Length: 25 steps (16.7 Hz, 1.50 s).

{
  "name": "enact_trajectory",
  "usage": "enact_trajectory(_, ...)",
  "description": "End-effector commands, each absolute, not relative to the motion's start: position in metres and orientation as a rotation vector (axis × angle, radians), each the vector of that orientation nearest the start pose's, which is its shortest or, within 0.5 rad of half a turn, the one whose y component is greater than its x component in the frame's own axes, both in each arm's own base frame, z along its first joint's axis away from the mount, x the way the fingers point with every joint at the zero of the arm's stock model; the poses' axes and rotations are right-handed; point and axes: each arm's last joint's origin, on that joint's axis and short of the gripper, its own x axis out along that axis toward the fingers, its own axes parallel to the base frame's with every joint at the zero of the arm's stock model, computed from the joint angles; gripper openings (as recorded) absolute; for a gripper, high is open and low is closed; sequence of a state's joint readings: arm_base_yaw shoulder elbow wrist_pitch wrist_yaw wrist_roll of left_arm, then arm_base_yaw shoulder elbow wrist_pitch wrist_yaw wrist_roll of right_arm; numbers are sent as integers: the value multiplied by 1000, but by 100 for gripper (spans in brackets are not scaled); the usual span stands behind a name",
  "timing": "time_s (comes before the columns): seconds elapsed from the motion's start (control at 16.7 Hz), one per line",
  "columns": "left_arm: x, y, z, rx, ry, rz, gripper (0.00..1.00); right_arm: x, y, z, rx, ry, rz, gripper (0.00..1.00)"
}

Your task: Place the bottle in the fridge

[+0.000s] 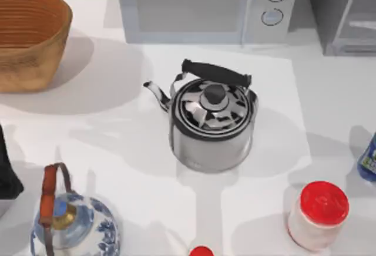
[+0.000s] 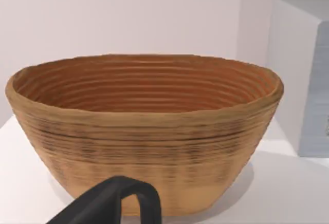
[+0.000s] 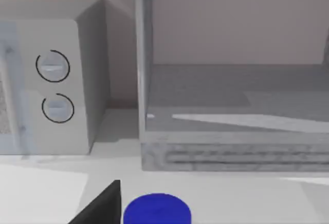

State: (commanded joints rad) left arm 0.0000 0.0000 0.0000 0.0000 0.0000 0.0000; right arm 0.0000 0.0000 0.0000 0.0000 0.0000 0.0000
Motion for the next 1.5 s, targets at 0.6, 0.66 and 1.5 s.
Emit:
enact_trajectory(0.6,106,-1,160,0,0,0,100,124,0,186,-242,-128,274,100)
enact_trajectory(0.66,106,-1,160,0,0,0,100,130,-1,188,-289,-140,334,100)
enact_trajectory(1.5,106,-1,160,0,0,0,100,183,-90,74,-151,61,796,100)
